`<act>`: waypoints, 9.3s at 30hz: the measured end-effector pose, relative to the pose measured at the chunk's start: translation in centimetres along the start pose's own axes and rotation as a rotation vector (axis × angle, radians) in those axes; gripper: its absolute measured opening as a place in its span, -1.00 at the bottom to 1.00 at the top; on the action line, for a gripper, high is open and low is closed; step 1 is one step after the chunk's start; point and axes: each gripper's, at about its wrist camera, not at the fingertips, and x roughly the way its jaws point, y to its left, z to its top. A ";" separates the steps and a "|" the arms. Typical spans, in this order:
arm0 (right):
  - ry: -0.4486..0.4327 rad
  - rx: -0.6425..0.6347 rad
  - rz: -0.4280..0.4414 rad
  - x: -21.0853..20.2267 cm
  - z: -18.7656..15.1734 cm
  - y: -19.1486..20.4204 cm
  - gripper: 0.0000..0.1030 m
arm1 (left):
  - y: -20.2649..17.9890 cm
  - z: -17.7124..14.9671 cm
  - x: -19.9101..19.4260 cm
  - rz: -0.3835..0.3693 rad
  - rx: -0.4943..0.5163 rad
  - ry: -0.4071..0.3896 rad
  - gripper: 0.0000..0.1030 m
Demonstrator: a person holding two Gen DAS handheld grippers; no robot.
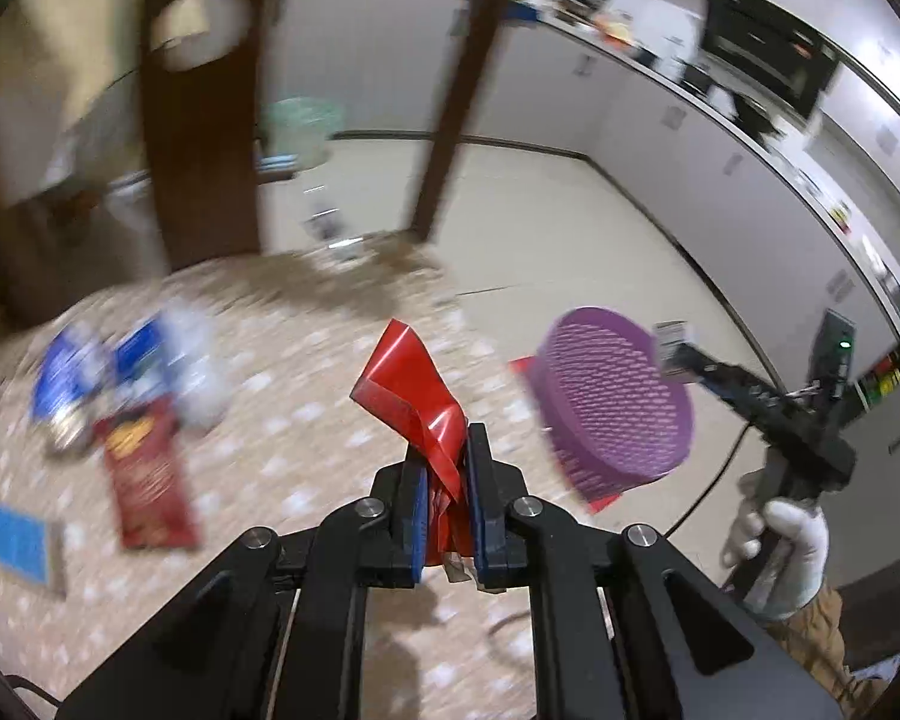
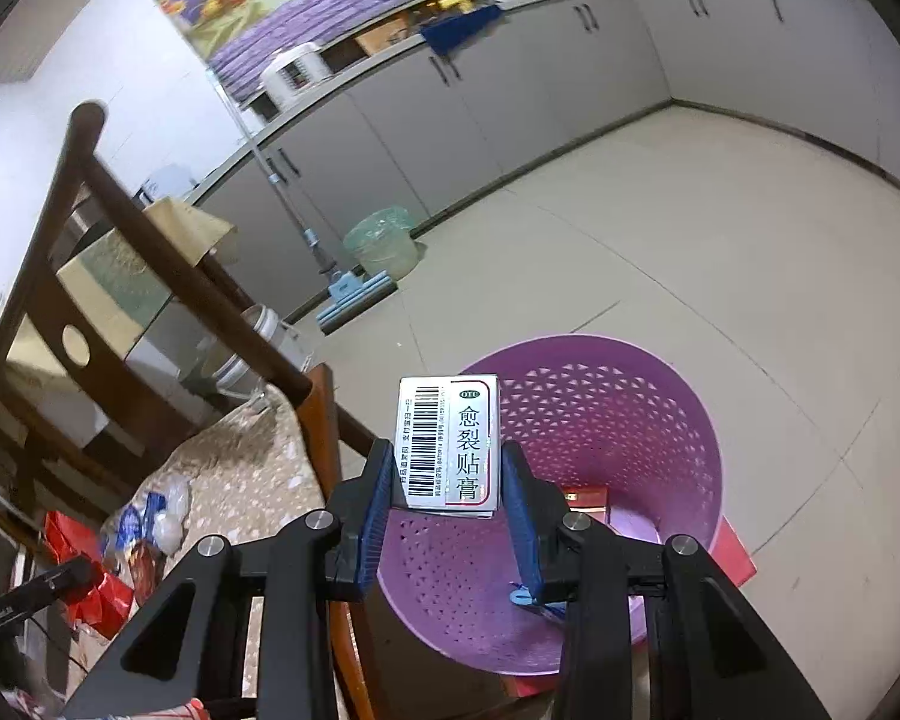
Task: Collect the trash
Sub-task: 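Carry both items to the purple wastebasket and open both tools to drop them, then return both tools to the bed and lower the left tool onto the blue cigarette box, then grasp the blue cigarette box with the left tool while the right grasps the red snack bag, then carry both items over the purple wastebasket and open both tools to drop them, then return both tools to the bed over the blue wrappers, then grasp the blue wrapper with the left tool while the right grasps the blue tissue pack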
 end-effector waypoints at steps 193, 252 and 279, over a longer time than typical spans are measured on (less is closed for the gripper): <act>0.079 -0.038 0.077 1.7 -1.3 5.2 -0.41 | -0.2 -0.9 0.6 0.054 0.089 0.053 0.07; 0.161 -0.333 0.134 8.2 -6.8 17.2 0.50 | 27.4 1.7 1.7 0.543 -0.274 0.082 0.56; 0.286 -0.490 0.297 9.8 -10.6 28.0 0.50 | 25.7 -12.4 -12.1 0.313 -0.414 -0.047 -0.31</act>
